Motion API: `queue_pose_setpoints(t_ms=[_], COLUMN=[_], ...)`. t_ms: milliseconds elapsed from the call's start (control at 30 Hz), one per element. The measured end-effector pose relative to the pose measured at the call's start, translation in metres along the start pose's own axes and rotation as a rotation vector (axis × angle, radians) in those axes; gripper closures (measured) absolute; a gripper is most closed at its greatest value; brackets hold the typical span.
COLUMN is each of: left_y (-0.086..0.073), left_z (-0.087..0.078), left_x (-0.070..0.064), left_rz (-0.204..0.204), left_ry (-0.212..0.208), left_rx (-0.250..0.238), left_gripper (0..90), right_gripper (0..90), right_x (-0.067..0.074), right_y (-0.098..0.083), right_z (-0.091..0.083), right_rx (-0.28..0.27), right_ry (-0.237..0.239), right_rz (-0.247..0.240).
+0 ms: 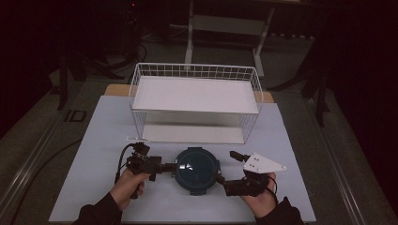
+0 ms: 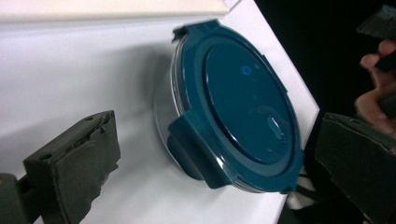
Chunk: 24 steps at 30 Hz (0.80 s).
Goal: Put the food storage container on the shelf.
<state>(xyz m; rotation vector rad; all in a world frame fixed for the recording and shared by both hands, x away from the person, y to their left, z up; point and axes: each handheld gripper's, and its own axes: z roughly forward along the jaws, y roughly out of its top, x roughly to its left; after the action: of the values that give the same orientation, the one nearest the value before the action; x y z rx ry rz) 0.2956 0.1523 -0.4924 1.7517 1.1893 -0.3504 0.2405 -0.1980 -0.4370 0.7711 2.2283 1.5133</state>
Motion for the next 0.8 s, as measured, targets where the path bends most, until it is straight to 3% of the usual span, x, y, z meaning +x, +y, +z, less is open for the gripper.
queue_pose_setpoints(t_ms=[200, 300, 333, 433, 800], left_y=[-0.001, -0.001, -0.001, -0.001, -0.004], left_z=[0.007, 0.009, 0.011, 0.013, 0.023], left_x=[0.007, 0.009, 0.012, 0.016, 0.022], left_rz=[-0.104, -0.140, -0.178, -0.220, -0.291], left_ry=[-0.055, -0.045, -0.038, -0.044, -0.057], left_rx=[0.082, 0.082, 0.087, 0.106, 0.136], left_gripper=[5.6, 15.9, 19.7, 25.9, 46.5], right_gripper=[10.5, 10.5, 10.5, 12.7, 12.7], right_x=[0.000, 0.000, 0.001, 0.001, 0.000], right_y=[-0.002, -0.002, -0.002, -0.002, -0.003], right_z=[0.001, 0.002, 0.002, 0.001, 0.000], right_rx=[0.016, 0.021, 0.025, 0.025, 0.033], right_ry=[0.007, 0.008, 0.008, 0.010, 0.007], right_rz=[0.008, 0.005, 0.004, 0.003, 0.005])
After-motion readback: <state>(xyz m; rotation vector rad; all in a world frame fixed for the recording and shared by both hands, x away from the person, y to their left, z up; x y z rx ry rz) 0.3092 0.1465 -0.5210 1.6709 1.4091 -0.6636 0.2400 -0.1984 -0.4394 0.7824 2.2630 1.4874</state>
